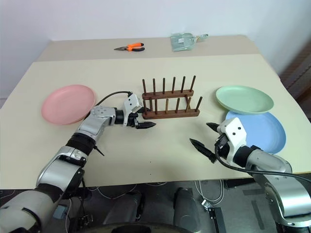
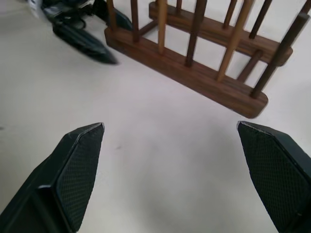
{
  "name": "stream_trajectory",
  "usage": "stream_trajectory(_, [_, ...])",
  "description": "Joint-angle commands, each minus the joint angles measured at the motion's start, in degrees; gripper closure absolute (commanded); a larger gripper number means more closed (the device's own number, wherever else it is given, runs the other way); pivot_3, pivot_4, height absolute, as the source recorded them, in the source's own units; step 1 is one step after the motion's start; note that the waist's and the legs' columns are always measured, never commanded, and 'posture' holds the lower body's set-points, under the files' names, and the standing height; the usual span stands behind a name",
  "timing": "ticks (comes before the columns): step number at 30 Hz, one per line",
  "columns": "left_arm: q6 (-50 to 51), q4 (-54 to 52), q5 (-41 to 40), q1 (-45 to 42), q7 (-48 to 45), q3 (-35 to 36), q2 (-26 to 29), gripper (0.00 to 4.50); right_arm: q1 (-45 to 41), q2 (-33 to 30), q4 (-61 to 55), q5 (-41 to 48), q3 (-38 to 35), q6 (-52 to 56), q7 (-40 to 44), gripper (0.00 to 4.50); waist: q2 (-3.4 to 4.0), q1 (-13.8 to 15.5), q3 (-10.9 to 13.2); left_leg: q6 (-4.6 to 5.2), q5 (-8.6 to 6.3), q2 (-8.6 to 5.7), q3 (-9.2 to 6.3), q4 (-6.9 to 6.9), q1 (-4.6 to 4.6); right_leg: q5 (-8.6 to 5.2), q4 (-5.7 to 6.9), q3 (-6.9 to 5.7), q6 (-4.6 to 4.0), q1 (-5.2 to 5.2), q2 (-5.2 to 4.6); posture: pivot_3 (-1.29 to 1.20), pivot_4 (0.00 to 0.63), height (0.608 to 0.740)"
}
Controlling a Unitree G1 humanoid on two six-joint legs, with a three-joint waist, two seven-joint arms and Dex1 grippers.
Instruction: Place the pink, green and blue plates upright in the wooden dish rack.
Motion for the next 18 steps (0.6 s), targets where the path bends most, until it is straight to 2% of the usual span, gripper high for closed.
stream_trajectory(1, [-1.87,-0.78,1.99,2.35,-2.17,-1.47,0.61,2.82,-0.13,-0.13,-3.75,1.44,-2.02,1.29,-1.33,0.0,0.0,-0.03,0.0,0.0,0.0,0.0,0.0,0.0,-0.01,0.0,0.0,0.0,0.0,-0.01,0.0,0.0,0.15,0.74])
stream_trajectory(3, [-3.59,-4.24,2.56,4.21,-3.86,-2.17,2.06,3.71,0.04,-1.1,-4.12,1.93,-2.71,2.32,-0.98,0.0,0.0,-0.07,-0.01,0.01,-0.01,0.01,0.0,0.0,0.0,0.0,0.0,0.01,0.0,0.0,-0.01,0.0,0.15,0.74])
stream_trajectory(7, [-3.3,-14.13,3.26,8.88,-7.71,-3.94,6.12,3.71,0.68,-3.99,-3.67,3.26,-4.84,4.3,1.05,0.0,0.04,-0.16,-0.04,0.02,-0.02,0.03,0.01,-0.04,0.0,0.01,0.0,0.02,-0.02,-0.03,0.0,0.0,0.15,0.74])
stream_trajectory(13, [4.21,-27.31,-1.45,14.8,-9.73,-2.53,9.01,3.71,1.39,-6.59,-1.73,2.88,-5.92,4.54,3.11,0.0,0.05,-0.04,-0.05,0.03,-0.02,0.05,0.01,-0.03,-0.01,0.0,0.0,0.02,-0.04,-0.02,0.0,0.0,0.15,0.74])
stream_trajectory(17, [6.36,-27.5,0.6,15.42,-6.36,-2.05,9.91,1.79,2.82,-7.91,0.56,-0.01,-4.75,2.76,4.28,0.0,0.03,0.09,-0.05,0.03,-0.02,0.03,-0.01,0.0,-0.03,-0.02,0.0,0.01,-0.04,-0.01,0.0,0.0,0.15,0.74])
stream_trajectory(18, [7.58,-27.45,0.98,15.45,-5.19,-1.45,10.44,1.26,3.0,-7.94,0.86,-0.27,-4.58,2.42,4.57,0.26,0.03,0.02,-0.04,0.03,-0.02,0.03,-0.01,0.0,-0.01,-0.03,0.0,0.01,-0.06,0.01,0.0,0.0,0.15,0.74])
